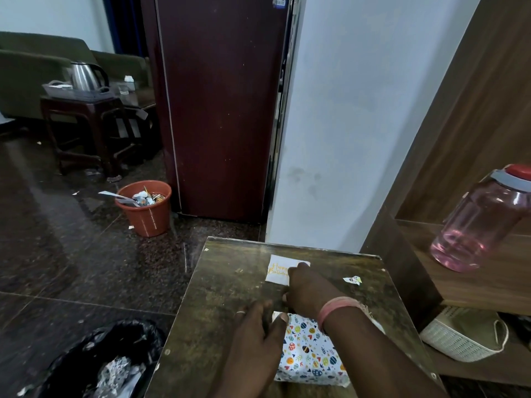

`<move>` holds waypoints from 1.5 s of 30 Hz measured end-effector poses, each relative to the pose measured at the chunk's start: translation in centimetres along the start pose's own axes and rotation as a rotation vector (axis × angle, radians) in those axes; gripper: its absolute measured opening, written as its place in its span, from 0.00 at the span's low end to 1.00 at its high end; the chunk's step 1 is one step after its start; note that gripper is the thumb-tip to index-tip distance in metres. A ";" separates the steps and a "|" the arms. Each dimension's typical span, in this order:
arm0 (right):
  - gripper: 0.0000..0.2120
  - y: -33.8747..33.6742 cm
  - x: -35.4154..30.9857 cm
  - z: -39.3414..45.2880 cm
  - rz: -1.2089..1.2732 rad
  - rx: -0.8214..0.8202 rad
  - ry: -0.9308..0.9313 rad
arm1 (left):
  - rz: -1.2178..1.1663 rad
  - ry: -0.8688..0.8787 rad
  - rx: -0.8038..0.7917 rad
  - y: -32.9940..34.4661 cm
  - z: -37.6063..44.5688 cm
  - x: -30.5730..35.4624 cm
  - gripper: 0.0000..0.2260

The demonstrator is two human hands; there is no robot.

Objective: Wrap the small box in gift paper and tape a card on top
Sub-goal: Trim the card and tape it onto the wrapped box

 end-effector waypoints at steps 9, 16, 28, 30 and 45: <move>0.24 -1.4 1.0 0.1 -0.082 0.029 -0.021 | 0.014 0.020 -0.016 -0.2 -0.4 0.5 0.07; 0.28 -0.7 1.9 0.4 -0.184 0.046 -0.141 | -0.033 0.011 -0.062 0.1 -0.8 1.2 0.04; 0.18 0.7 6.6 0.5 0.408 0.074 0.096 | -0.053 -0.015 -0.075 0.2 -0.4 0.7 0.07; 0.06 -0.6 6.9 -1.4 0.792 0.211 0.075 | -0.036 -0.002 -0.064 0.2 -0.4 0.8 0.08; 0.06 3.0 6.6 -12.3 0.827 0.316 0.118 | -0.293 0.037 -0.177 0.5 -1.6 2.6 0.17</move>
Point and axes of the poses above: each hand's wrist, its own z-axis towards the middle knuckle, its own y-axis out of the palm, x = y × z, the point moved 6 cm from there along z, towards the middle knuckle, and after that the axes turned 14 degrees about -z, right-handed, at the moved point
